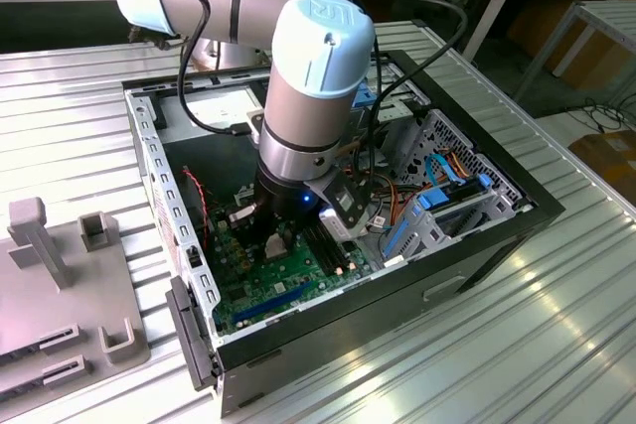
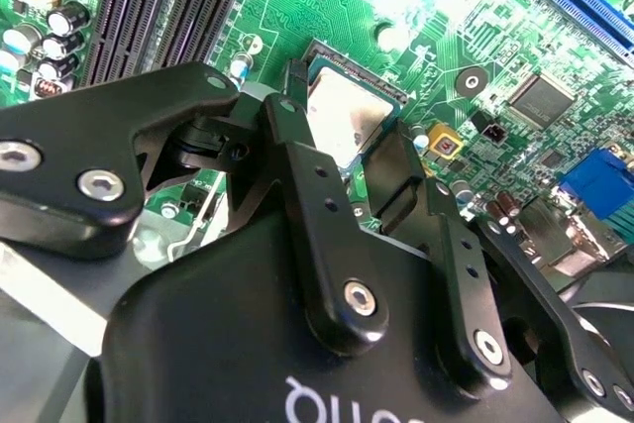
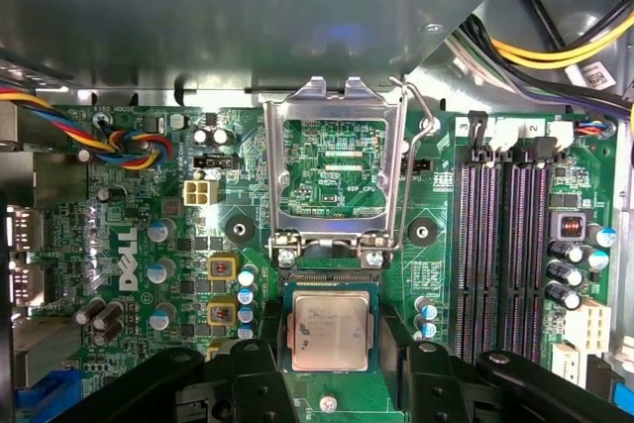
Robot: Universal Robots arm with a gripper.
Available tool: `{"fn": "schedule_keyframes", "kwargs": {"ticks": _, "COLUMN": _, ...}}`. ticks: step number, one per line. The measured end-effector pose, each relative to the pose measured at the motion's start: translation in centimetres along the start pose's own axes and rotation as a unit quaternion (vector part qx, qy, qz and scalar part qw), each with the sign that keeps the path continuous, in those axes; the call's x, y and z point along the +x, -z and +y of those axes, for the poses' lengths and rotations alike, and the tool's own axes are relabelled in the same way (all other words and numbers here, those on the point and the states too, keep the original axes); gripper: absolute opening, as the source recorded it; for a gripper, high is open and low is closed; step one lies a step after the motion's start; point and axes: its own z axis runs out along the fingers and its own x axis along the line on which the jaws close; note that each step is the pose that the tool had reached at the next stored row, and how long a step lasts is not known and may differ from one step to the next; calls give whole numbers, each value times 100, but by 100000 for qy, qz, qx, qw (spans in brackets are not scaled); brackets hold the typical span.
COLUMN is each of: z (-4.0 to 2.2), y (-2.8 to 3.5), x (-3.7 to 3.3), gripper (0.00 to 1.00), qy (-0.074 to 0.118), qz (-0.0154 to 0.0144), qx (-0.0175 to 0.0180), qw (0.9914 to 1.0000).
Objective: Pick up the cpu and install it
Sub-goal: 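Pick up the cpu and move it towards the insertion slot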
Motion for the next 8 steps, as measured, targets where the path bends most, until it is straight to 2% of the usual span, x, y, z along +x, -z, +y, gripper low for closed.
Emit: {"fn": "schedule_keyframes", "kwargs": {"ticks": 8, "z": 0, "y": -4, "x": -1, "gripper": 47, "qy": 5, "qz": -2, "qx": -12, "qw": 100000}}
